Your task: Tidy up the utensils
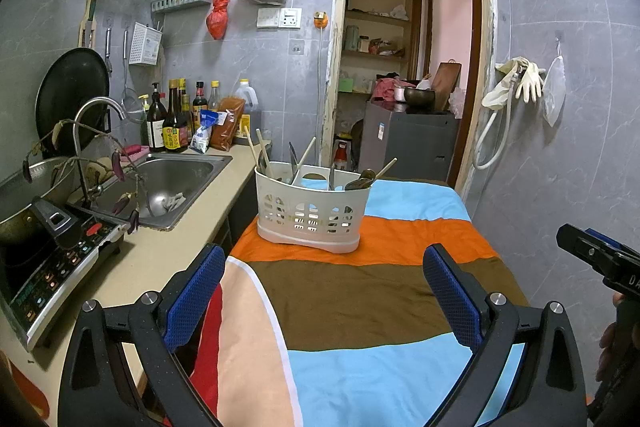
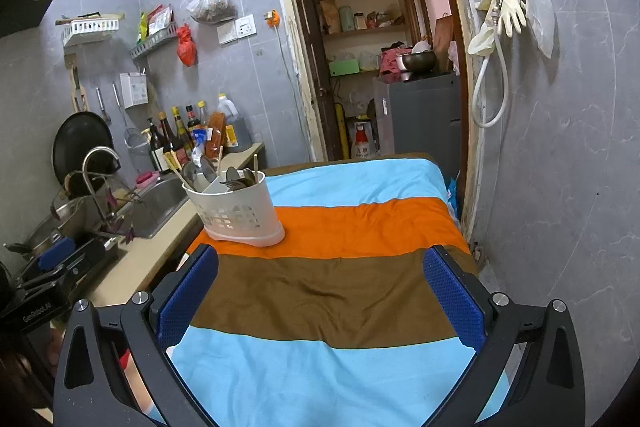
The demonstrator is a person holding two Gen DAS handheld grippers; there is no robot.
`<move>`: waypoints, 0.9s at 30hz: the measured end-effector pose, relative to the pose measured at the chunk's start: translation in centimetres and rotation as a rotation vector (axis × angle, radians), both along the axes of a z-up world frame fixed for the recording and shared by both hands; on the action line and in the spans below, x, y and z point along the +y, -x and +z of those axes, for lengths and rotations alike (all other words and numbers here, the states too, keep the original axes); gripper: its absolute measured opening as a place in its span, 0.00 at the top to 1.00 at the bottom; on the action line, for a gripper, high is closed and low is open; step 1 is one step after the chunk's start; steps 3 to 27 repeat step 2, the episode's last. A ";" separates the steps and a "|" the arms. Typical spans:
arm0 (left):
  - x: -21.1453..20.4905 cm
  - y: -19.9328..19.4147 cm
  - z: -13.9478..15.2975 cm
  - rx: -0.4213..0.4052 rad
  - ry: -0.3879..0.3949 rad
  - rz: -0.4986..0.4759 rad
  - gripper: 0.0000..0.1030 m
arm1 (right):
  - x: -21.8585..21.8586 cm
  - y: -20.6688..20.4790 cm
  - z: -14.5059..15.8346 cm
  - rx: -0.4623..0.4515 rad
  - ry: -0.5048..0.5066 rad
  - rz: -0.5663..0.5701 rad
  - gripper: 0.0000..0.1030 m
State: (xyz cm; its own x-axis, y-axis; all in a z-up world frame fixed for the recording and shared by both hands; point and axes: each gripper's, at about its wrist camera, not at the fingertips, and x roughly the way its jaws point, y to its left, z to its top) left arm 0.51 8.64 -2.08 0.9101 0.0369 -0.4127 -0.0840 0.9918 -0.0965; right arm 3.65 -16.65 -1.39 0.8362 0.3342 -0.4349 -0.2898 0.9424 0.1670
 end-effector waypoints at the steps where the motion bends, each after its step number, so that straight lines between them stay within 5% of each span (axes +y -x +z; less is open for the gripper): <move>1: 0.1 0.0 0.0 0.002 0.000 0.001 0.06 | -0.1 -0.2 0.0 0.002 0.000 0.001 0.00; 27: 0.2 -0.1 -0.1 0.003 0.001 -0.002 0.06 | -0.1 -0.3 0.0 0.003 0.000 0.002 0.00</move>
